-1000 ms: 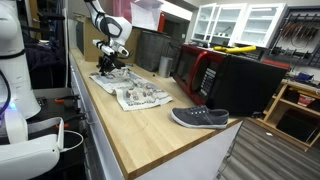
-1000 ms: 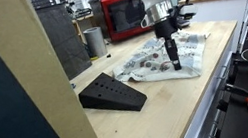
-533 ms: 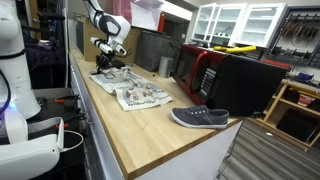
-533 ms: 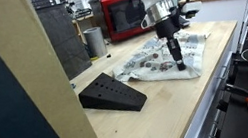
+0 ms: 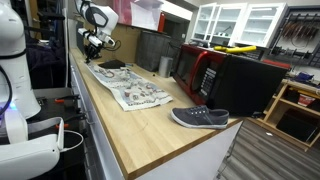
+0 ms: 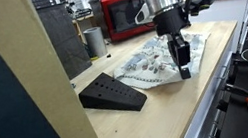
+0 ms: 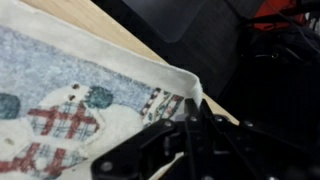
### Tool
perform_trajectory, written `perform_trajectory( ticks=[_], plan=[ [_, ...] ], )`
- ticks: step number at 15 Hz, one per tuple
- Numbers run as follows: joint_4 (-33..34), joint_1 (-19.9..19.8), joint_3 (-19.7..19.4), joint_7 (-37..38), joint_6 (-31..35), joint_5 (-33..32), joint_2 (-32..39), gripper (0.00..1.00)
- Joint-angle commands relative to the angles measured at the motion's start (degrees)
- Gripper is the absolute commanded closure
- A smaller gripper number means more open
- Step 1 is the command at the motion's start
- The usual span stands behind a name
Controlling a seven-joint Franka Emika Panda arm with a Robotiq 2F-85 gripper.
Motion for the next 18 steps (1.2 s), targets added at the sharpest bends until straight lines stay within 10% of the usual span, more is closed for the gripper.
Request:
perform_trajectory(
  ticks=[1,9,18],
  plan=[
    [-2.3,3.3,-0.1,-4.1,-1.0,5.3,-6.7,0.64],
    [0.9,-0.5,-7.8,-1.6,-2.2,4.0,-7.5,0.04],
    [1.3,-9.8,-13.0,6.7,7.8,-8.3,0.6,0.00]
  ],
)
